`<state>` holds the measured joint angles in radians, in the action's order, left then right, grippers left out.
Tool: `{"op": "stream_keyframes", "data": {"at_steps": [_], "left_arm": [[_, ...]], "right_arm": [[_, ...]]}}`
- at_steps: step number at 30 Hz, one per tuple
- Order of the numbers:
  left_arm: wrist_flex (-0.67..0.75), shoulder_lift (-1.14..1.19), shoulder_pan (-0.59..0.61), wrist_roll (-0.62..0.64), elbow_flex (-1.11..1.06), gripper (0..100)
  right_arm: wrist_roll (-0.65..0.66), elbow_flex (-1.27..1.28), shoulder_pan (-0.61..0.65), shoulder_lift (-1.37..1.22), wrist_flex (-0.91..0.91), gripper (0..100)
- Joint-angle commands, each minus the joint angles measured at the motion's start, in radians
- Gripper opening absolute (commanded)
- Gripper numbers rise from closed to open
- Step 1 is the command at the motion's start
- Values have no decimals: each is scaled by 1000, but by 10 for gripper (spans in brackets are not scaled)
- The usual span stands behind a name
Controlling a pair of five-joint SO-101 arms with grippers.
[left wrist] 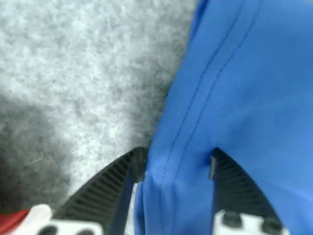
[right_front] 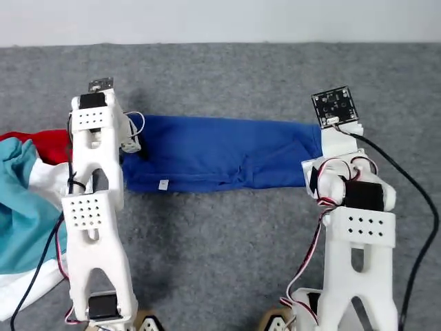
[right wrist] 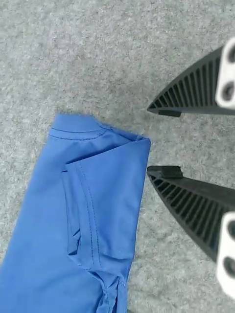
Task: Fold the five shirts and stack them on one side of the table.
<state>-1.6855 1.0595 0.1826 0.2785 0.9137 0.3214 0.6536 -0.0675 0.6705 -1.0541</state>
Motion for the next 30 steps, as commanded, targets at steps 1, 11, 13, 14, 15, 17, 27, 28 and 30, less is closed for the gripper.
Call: {"op": "stream_keyframes", "data": {"at_steps": [1,11,13,14,15,17,27,28,30], "left_arm": [[-64,48,-77,12,64,225],[-71,64,-112,109,53,224],[-71,61,-115,109,38,222],[-71,58,-120,109,27,209],[-71,58,-124,109,19,188],[-71,58,-135,109,10,124],[-72,58,-133,107,10,13],[-72,58,-132,106,10,13],[-72,57,-123,106,10,13]], "right_arm": [[-3,-6,4,13,13,180],[-3,-60,-12,21,-68,180],[-3,-64,-33,21,-70,180],[-3,-64,-44,21,-70,180],[-3,-64,-51,21,-70,180],[-3,-64,-59,22,-68,180],[-3,-64,-59,22,-68,180],[-3,-64,-59,22,-68,180],[-3,-64,-59,22,-68,180]]}}
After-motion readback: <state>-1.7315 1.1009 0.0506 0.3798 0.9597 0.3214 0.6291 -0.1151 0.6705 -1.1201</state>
